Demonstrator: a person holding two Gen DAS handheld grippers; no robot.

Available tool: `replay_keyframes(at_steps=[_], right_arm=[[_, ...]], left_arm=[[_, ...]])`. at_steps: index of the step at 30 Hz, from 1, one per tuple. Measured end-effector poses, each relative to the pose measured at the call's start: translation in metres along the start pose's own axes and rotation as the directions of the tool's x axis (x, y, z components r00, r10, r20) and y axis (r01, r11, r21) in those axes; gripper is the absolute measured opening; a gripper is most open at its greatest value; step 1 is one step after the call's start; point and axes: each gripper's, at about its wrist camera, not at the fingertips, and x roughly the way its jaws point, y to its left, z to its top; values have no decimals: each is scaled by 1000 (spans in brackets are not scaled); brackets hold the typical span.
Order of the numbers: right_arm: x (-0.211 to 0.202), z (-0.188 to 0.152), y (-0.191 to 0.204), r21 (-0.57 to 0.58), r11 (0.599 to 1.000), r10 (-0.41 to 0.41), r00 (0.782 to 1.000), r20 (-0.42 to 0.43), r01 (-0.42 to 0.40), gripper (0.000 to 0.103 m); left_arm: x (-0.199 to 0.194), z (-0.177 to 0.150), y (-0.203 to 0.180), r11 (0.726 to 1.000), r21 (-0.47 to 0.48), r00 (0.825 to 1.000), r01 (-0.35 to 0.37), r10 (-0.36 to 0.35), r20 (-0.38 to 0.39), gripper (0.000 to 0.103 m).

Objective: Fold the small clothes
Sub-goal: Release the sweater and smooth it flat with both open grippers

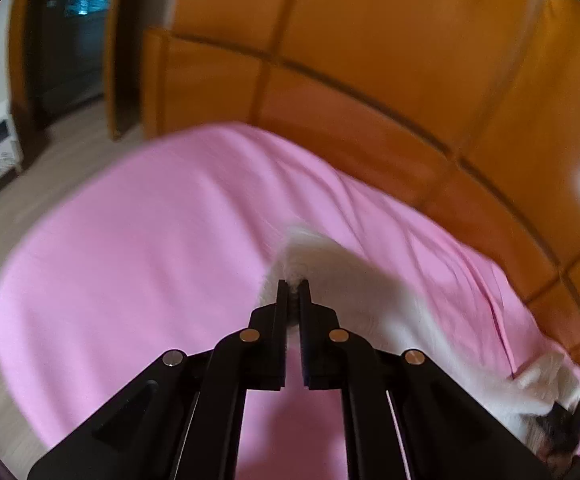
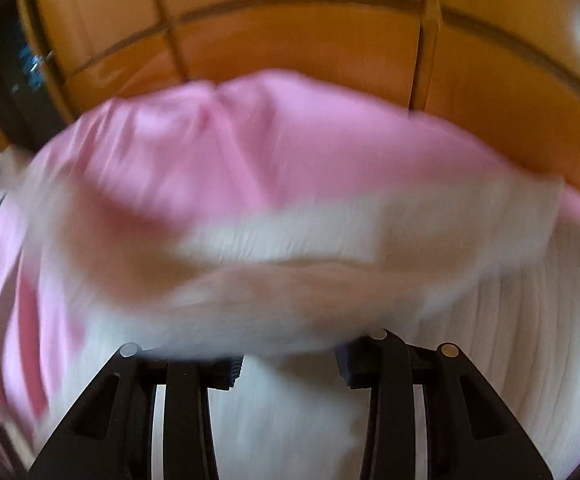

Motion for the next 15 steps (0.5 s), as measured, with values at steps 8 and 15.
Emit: replay_keyframes(at_steps=[8, 15], right_arm=[[10, 64, -22, 134, 989, -81, 991, 105, 66, 36], [-18, -10, -4, 38, 999, -12, 999, 43, 10, 36]], left_arm=[[-6, 7, 38, 985, -6, 979, -170, 168, -115, 4], [65, -23, 38, 912, 75, 894, -403, 410, -180, 9]])
